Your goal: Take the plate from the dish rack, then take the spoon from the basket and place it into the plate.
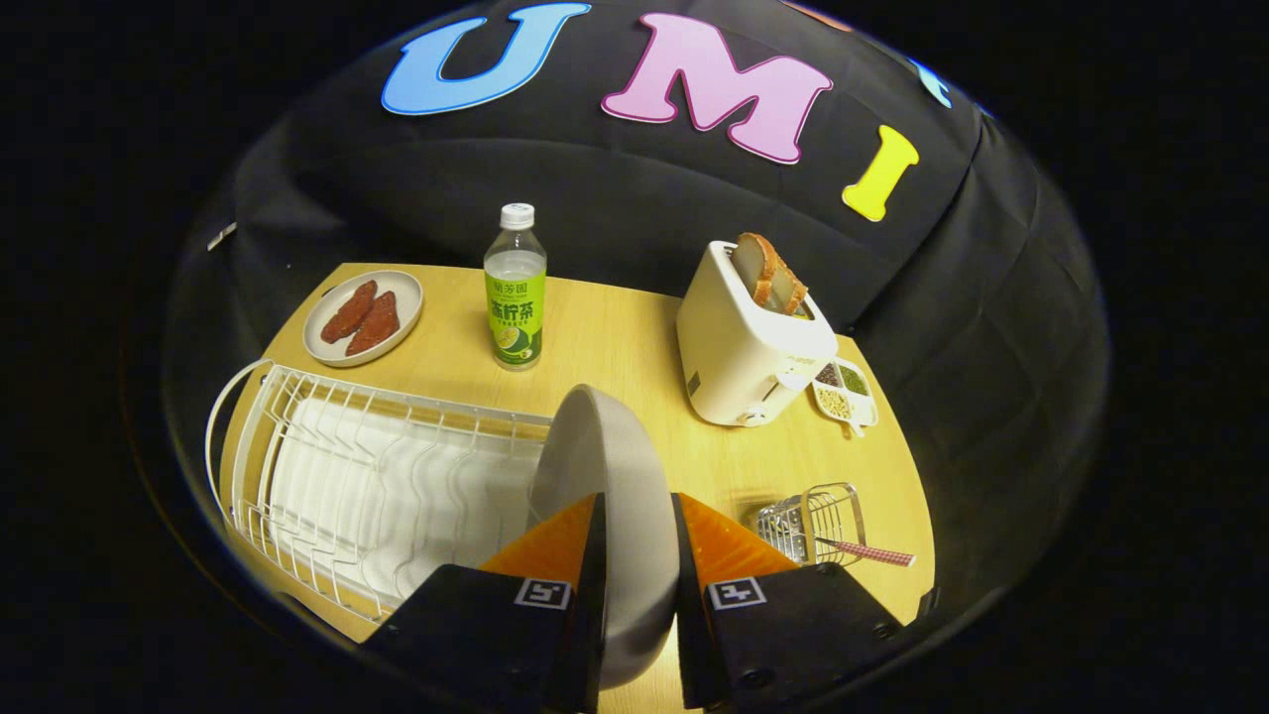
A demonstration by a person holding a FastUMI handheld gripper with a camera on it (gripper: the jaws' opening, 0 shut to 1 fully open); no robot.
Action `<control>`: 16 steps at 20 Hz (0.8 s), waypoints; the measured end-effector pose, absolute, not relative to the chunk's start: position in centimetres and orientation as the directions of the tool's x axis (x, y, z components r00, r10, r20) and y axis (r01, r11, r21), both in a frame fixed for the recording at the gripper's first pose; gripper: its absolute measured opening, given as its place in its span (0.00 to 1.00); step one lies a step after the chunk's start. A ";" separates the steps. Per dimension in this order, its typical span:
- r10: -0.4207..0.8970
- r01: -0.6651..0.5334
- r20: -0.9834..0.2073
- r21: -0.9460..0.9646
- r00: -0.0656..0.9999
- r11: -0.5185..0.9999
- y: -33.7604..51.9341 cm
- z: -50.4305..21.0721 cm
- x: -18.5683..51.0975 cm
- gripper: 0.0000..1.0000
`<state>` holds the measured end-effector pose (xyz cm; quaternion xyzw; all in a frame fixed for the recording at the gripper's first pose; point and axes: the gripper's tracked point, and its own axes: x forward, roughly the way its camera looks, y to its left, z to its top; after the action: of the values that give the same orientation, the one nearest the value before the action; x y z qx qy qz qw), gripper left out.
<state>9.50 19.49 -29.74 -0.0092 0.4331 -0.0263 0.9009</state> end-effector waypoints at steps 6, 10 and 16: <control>-0.103 0.022 -0.758 -0.115 0.644 0.993 20.2 -28.5 9.7 0.30; -0.140 -0.017 -0.711 -0.209 0.690 0.978 20.0 -26.5 10.6 0.30; -0.179 -0.004 -0.612 -0.285 0.770 0.958 18.9 -22.5 12.4 0.30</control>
<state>12.45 18.91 -22.46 -0.1364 0.3355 -0.0468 0.9309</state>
